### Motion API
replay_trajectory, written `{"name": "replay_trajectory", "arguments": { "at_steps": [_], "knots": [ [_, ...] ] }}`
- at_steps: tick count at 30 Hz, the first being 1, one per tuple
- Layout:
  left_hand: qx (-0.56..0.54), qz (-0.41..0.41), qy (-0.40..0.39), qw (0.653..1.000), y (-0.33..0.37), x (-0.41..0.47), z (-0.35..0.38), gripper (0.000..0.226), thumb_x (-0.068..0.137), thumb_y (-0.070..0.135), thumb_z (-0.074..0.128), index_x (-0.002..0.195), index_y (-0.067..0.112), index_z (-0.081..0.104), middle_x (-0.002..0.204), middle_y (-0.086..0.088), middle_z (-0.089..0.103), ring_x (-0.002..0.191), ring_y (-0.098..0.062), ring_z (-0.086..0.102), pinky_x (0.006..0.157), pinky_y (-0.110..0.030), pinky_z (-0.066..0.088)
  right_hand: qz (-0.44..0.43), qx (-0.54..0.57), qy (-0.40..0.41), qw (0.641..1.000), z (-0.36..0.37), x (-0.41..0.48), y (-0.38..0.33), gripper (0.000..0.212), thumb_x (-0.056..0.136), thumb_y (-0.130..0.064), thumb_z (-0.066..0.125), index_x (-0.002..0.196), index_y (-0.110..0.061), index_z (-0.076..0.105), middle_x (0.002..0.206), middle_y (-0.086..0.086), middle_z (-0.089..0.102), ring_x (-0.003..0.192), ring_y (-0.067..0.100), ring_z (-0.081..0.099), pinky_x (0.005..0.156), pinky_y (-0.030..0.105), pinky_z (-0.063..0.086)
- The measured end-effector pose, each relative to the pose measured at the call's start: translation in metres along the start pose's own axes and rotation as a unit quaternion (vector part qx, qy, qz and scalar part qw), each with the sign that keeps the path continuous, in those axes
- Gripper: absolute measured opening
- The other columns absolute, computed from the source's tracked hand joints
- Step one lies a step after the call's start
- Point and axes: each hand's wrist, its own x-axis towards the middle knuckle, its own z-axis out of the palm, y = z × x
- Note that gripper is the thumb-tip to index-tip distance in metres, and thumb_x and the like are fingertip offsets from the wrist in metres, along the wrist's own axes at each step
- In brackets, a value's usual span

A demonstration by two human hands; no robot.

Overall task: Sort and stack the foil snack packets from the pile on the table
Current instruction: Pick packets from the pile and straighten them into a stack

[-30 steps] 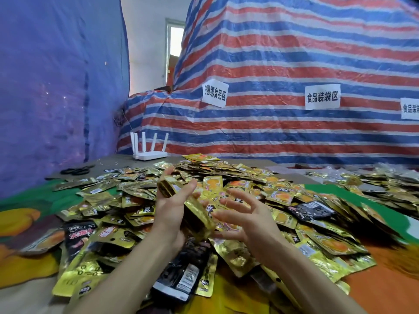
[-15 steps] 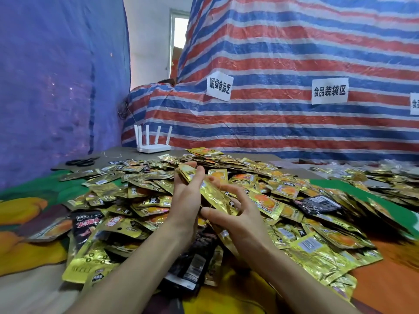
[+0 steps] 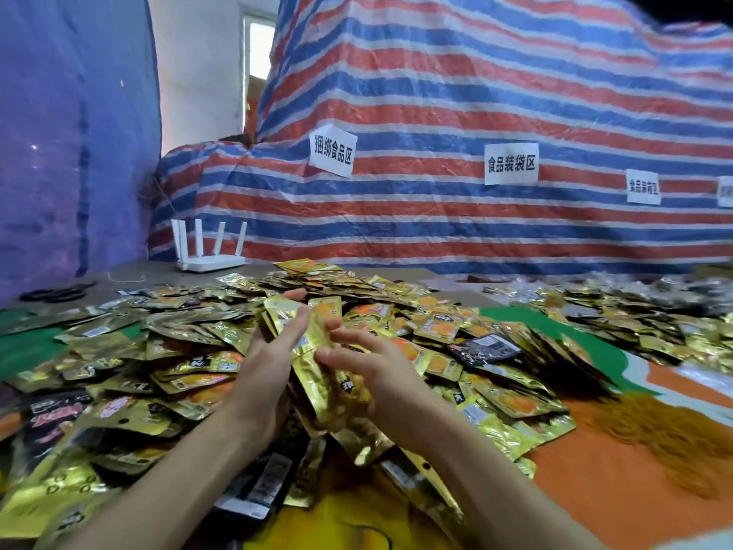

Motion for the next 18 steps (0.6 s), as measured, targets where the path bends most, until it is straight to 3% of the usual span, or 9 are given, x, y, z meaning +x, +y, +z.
{"name": "replay_trajectory", "arguments": {
  "at_steps": [2,4,5,7,9,12,14,16,18],
  "knots": [
    [0.025,0.002,-0.020,0.999,-0.005,0.000,0.002,0.053,0.088,0.044,0.069,0.132,0.018,0.059,0.112,-0.010,0.075,0.099,-0.028,0.073,0.081,-0.044,0.060,0.006,-0.001,-0.005,1.000,-0.013,-0.002,-0.009,0.024,0.081,-0.010,0.081,0.104,-0.015,0.076,0.114,0.008,0.074,0.101,0.029,0.072,0.078,0.048,0.061],
    [0.053,0.012,-0.037,0.998,-0.009,-0.001,0.003,0.080,0.069,0.057,0.082,0.134,0.017,0.056,0.124,-0.005,0.070,0.115,-0.025,0.066,0.103,-0.050,0.049,0.000,-0.020,0.017,1.000,-0.033,-0.004,-0.023,0.026,0.082,-0.008,0.080,0.107,-0.012,0.075,0.094,0.006,0.076,0.084,0.024,0.074,0.060,0.036,0.059],
    [0.062,0.026,-0.039,0.997,-0.010,-0.001,0.003,0.089,0.060,0.062,0.081,0.134,0.021,0.055,0.128,-0.002,0.067,0.121,-0.023,0.062,0.107,-0.050,0.045,-0.006,-0.042,0.044,0.998,-0.046,-0.005,-0.030,0.024,0.082,-0.008,0.080,0.105,-0.013,0.075,0.090,0.006,0.076,0.078,0.022,0.072,0.055,0.032,0.056],
    [0.097,0.063,-0.038,0.993,-0.009,-0.002,0.002,0.081,0.055,0.063,0.077,0.126,0.031,0.055,0.127,0.004,0.065,0.120,-0.019,0.060,0.106,-0.049,0.044,-0.010,-0.103,0.125,0.987,-0.078,-0.003,-0.043,0.024,0.082,-0.011,0.081,0.104,-0.016,0.074,0.096,0.007,0.075,0.078,0.021,0.069,0.058,0.032,0.052],
    [0.151,0.094,-0.036,0.983,-0.008,-0.001,-0.001,0.060,0.067,0.057,0.073,0.120,0.035,0.057,0.124,0.004,0.066,0.114,-0.017,0.063,0.101,-0.047,0.048,-0.014,-0.165,0.223,0.961,-0.115,0.004,-0.053,0.028,0.083,-0.014,0.081,0.109,-0.017,0.070,0.100,0.008,0.073,0.080,0.019,0.068,0.058,0.030,0.050],
    [0.199,0.131,-0.036,0.970,-0.008,-0.002,-0.004,0.044,0.075,0.050,0.065,0.114,0.030,0.064,0.113,0.007,0.070,0.104,-0.010,0.067,0.085,-0.030,0.051,-0.036,-0.304,0.350,0.885,-0.168,0.014,-0.058,0.043,0.085,-0.017,0.078,0.122,-0.014,0.058,0.105,0.009,0.067,0.083,0.022,0.067,0.058,0.029,0.050],
    [0.218,0.141,-0.042,0.965,-0.008,-0.004,-0.003,0.039,0.076,0.046,0.063,0.109,0.026,0.068,0.106,0.008,0.072,0.099,-0.007,0.068,0.081,-0.026,0.050,-0.054,-0.424,0.383,0.819,-0.196,0.017,-0.051,0.046,0.086,-0.023,0.076,0.126,-0.018,0.054,0.095,0.005,0.062,0.080,0.025,0.065,0.065,0.034,0.053],
    [0.227,0.155,-0.045,0.960,-0.008,-0.005,-0.001,0.029,0.081,0.042,0.064,0.105,0.024,0.069,0.101,0.008,0.073,0.095,-0.006,0.068,0.081,-0.027,0.050,-0.039,-0.536,0.399,0.743,-0.216,0.020,-0.034,0.035,0.092,-0.028,0.068,0.124,-0.024,0.053,0.089,0.005,0.060,0.082,0.030,0.064,0.073,0.038,0.052],
    [0.230,0.172,-0.042,0.957,-0.008,-0.003,-0.001,0.014,0.095,0.031,0.063,0.103,0.022,0.069,0.097,0.007,0.073,0.093,-0.008,0.068,0.080,-0.027,0.049,0.002,-0.622,0.415,0.664,-0.230,0.024,-0.015,0.026,0.098,-0.034,0.058,0.122,-0.025,0.055,0.102,0.012,0.066,0.102,0.037,0.060,0.089,0.045,0.046]
  ]
}}
